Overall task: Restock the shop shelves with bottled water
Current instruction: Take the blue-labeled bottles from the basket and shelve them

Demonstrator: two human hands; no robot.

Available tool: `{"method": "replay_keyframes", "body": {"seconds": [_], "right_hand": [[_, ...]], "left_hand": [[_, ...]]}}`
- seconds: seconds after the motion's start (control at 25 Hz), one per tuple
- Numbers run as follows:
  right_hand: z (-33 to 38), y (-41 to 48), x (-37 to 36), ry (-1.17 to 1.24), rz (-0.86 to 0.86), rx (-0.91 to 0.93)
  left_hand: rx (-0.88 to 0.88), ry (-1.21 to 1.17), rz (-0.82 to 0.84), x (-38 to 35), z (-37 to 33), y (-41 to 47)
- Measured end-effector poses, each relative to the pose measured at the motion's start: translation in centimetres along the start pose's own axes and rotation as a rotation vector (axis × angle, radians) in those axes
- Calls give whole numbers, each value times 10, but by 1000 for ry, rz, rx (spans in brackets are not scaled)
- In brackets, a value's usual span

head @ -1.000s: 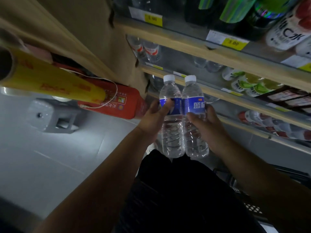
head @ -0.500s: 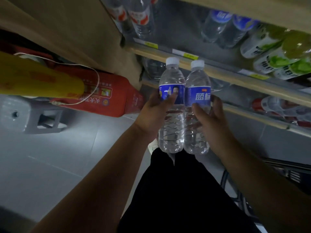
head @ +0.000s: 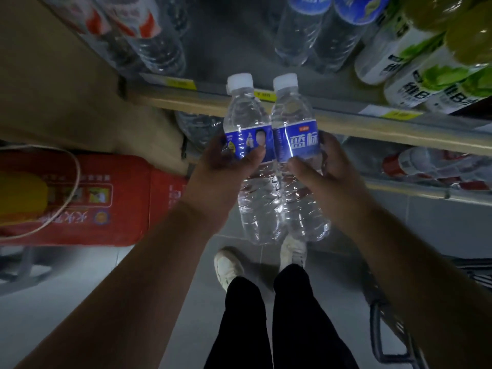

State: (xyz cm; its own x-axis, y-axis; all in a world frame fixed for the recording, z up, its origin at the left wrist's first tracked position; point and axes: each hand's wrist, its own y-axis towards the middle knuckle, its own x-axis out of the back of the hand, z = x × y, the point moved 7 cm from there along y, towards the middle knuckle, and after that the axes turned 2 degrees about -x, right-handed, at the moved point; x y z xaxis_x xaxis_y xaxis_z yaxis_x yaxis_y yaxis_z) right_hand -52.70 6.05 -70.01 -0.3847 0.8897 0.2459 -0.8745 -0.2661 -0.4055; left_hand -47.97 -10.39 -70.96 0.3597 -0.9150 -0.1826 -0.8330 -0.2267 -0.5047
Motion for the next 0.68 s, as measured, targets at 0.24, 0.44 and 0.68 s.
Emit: {"method": "replay_keyframes", "body": {"seconds": [0.24,0.44,0.68], "right_hand": [[39,29,30,-277,16,136],[76,47,46,-446,-31,383],[94,49,53,-553,-222,636]], "left_hand": [[-54,-95,-18,-21,-23,26],[-56,-169,27,-34,-39,30],[-113,-185,19,-38,-51,32]]}}
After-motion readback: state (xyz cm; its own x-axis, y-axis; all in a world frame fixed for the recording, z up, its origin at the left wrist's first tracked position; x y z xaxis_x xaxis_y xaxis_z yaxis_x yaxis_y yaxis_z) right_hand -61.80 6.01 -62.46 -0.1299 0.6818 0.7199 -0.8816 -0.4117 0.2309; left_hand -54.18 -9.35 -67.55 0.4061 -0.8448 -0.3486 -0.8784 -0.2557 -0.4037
